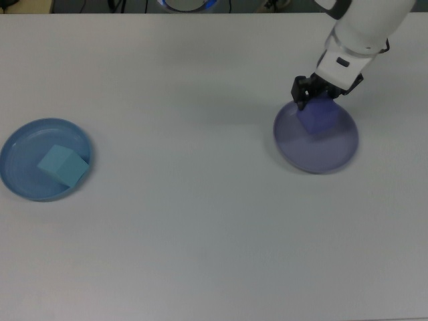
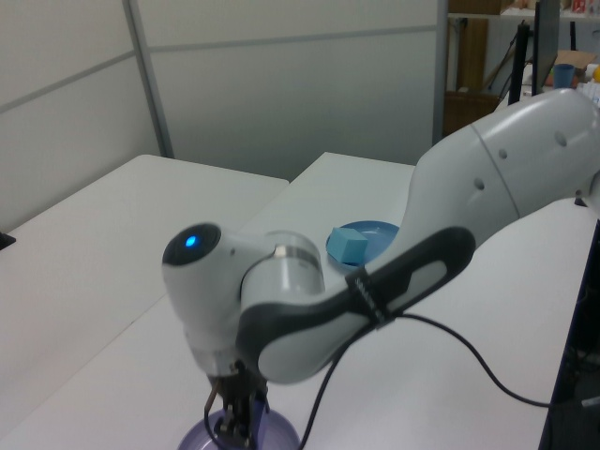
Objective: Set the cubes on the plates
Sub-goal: 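Carry the purple cube onto the lavender plate and lower it, then open the gripper to release the purple cube and lift up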
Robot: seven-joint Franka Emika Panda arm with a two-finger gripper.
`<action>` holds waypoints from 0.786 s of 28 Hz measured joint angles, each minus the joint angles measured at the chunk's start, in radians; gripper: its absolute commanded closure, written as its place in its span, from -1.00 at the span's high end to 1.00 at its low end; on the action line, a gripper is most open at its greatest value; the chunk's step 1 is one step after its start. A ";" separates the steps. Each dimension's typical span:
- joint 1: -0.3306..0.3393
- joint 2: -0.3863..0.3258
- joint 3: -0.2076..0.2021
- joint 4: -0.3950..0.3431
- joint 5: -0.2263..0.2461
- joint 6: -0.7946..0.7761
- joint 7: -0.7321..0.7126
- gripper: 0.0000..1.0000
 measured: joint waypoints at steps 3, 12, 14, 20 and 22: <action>0.024 0.023 0.000 0.004 -0.016 0.000 0.014 0.49; 0.041 0.041 0.000 0.037 -0.043 -0.013 0.029 1.00; 0.040 0.035 -0.001 0.060 -0.043 -0.063 0.030 1.00; 0.031 -0.052 -0.014 0.130 -0.034 -0.227 0.033 1.00; 0.021 -0.086 -0.020 0.134 -0.034 -0.273 0.015 1.00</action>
